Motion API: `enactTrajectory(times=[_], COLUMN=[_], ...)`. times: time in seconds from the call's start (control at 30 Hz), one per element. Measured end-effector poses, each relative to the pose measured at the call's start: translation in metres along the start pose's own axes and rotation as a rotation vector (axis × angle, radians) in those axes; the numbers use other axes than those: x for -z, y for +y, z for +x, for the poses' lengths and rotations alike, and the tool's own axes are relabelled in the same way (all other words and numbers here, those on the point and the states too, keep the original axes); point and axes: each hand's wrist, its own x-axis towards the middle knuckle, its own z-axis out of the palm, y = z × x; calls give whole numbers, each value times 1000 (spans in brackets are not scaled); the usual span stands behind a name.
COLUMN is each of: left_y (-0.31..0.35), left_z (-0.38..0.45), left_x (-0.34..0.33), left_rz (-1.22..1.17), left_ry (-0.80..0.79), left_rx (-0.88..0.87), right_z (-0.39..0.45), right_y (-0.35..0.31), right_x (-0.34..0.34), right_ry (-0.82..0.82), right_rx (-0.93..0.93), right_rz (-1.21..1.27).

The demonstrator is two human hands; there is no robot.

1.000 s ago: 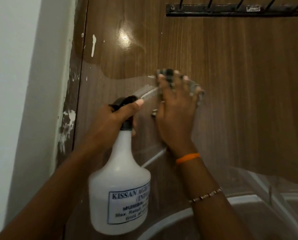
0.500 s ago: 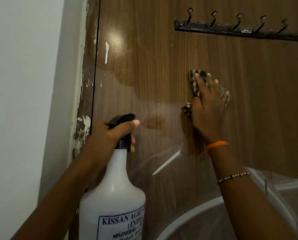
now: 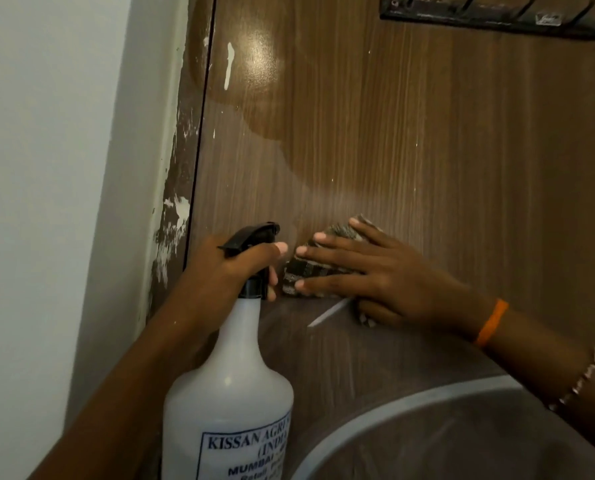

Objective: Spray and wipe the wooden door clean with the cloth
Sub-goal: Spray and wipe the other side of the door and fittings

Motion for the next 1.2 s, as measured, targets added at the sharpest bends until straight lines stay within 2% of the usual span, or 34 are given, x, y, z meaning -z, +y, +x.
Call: enactTrajectory(times=[0.07, 0.2, 0.33, 0.47, 0.57, 0.63, 0.7, 0.77, 0.97, 1.1, 1.2], left_y=[0, 5, 6, 8, 9, 10, 10, 10, 7, 5, 3], left_z=[-5, -9, -9, -14, -16, -17, -17, -17, -16, -19, -24], left_x=[2, 8, 18, 25, 29, 30, 29, 31, 39, 46, 50], left_rz=[3, 32, 87, 74, 24, -7, 13, 36, 50, 51, 70], left_ry=[18, 57, 61, 85, 95, 93, 80, 74, 78, 117, 127], left_rx=[12, 9, 8, 3, -12, -25, -38, -46, 27, 48, 61], right_z=[13, 54, 84, 73, 62, 63, 72, 89, 175, 202, 184], right_y=[19, 70, 87, 46, -5, -21, -14, 6, 70, 70, 53], right_x=[9, 34, 50, 23, -2, -10, -10, -4, 34, 36, 28], right_ry=[37, 182, 225, 255, 280, 203, 160, 183, 365, 381, 333], right_rx=[-28, -317, -478, -377, -120, 26, 65, -27, -464, -542, -490], right_rz=[-38, -159, -99, -66, -42, -67, -73, -49, 33, 41, 71])
